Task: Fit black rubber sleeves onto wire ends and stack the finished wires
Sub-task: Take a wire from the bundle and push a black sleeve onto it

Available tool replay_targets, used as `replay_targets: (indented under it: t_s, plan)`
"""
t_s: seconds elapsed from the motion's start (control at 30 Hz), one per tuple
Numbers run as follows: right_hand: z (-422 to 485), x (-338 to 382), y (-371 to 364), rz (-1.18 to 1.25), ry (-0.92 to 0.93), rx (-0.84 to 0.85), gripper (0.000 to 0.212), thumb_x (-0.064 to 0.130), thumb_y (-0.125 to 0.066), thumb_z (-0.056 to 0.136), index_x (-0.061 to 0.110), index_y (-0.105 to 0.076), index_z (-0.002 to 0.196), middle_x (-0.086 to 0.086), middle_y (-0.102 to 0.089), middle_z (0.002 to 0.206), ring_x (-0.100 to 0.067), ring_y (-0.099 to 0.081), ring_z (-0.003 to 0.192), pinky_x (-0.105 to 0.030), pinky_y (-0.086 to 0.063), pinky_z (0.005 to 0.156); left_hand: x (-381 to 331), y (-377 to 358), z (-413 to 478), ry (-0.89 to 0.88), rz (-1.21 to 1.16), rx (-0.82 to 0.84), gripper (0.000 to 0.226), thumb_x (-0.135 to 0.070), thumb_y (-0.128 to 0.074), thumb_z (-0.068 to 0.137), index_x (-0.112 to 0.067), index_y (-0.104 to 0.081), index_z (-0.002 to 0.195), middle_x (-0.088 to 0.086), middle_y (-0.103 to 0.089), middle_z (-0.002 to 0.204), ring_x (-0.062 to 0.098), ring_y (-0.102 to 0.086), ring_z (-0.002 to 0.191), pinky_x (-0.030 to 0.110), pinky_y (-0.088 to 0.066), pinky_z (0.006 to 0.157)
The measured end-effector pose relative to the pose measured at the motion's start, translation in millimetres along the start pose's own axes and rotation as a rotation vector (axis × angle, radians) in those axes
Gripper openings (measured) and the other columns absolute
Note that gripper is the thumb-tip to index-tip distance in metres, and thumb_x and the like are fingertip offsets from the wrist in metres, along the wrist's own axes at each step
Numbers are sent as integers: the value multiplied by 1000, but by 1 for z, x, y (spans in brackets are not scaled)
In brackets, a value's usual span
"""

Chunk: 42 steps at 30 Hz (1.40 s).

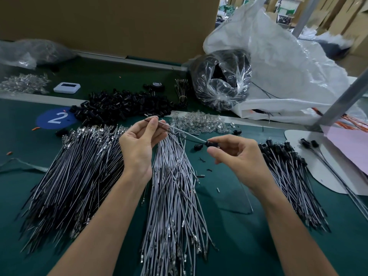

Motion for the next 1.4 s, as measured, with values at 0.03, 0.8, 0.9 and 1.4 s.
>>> replay_targets:
  t_s: [0.03,0.8,0.9,1.4]
  plan:
    - [0,1,-1,-13,2,-2,12,13,-79,80,16,-76,91,-7,-74,75,-12,-64,62,-26,-54,65,0,0,0,6,-2,5,12,-10,-67,89,-3,-71,97,7,-76,82,17,-73,76,22,-57,68]
    - [-24,4,-6,-332,147,-218,7,22,-84,75,18,-79,77,15,-73,79,-4,-67,68,-13,-48,68,0,0,-3,143,-155,-43,13,-14,-59,95,-22,-65,87,-7,-72,87,8,-64,87,24,-47,88]
    - [-25,1,-5,-311,114,-212,6,21,-83,76,17,-79,77,14,-73,75,-1,-66,68,-11,-48,68,-2,1,-2,151,-177,-29,12,-14,-59,94,-22,-65,87,-8,-73,91,8,-64,87,27,-44,92]
    - [-34,15,-4,-332,140,-167,9,19,-85,72,15,-79,78,12,-74,80,2,-68,80,-7,-45,79,-2,1,-4,48,-97,-141,10,-8,-64,92,-16,-67,86,-5,-75,76,8,-71,80,22,-52,89]
Point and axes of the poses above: each hand's wrist, its own z-axis towards the middle knuckle, its own y-axis out of the back of the hand, x = y × z, the point moved 4 cm from there along z, towards the middle knuckle
